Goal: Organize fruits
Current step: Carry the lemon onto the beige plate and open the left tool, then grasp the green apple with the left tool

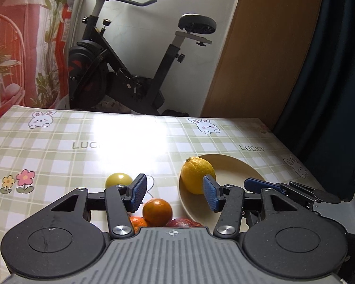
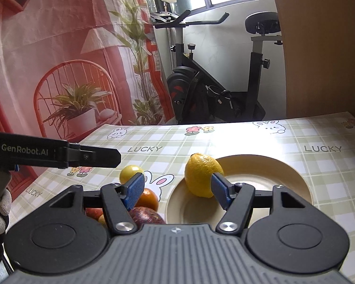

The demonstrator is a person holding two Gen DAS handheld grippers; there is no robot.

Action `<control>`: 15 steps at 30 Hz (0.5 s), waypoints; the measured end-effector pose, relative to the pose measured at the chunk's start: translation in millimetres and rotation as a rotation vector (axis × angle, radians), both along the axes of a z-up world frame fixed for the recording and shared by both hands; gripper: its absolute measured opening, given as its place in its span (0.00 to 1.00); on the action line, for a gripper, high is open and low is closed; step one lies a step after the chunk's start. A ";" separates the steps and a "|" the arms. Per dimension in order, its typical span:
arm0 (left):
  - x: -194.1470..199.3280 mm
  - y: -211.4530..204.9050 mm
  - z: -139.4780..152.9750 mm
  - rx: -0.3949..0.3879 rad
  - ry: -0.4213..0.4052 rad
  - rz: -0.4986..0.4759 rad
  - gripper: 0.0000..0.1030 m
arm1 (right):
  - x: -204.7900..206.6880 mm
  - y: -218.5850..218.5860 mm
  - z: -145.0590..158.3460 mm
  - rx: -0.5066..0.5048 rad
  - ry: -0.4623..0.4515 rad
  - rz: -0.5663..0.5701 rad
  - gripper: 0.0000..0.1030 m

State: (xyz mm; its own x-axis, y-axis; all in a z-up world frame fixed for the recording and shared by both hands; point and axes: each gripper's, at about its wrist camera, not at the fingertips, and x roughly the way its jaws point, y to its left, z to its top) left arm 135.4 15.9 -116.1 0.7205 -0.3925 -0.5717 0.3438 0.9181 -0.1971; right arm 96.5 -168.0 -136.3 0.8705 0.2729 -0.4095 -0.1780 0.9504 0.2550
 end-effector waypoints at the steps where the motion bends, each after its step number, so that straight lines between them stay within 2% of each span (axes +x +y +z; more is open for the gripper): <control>1: -5.8 5.0 0.8 -0.003 -0.005 0.016 0.53 | -4.6 3.5 0.3 -0.001 -0.003 0.009 0.64; 8: -35.1 28.2 -7.6 -0.010 0.013 0.086 0.53 | -28.3 34.2 -7.7 -0.029 0.026 0.113 0.64; 15: -49.3 43.3 -28.7 -0.046 0.094 0.065 0.53 | -43.4 64.0 -22.7 -0.086 0.105 0.243 0.64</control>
State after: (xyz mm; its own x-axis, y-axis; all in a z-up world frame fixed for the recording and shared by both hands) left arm 86.1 59.3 -144.8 0.6892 -0.3741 -0.6205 0.2616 0.9271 -0.2684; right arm 53.1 -104.0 -159.0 0.7352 0.4293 -0.5245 -0.3805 0.9018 0.2047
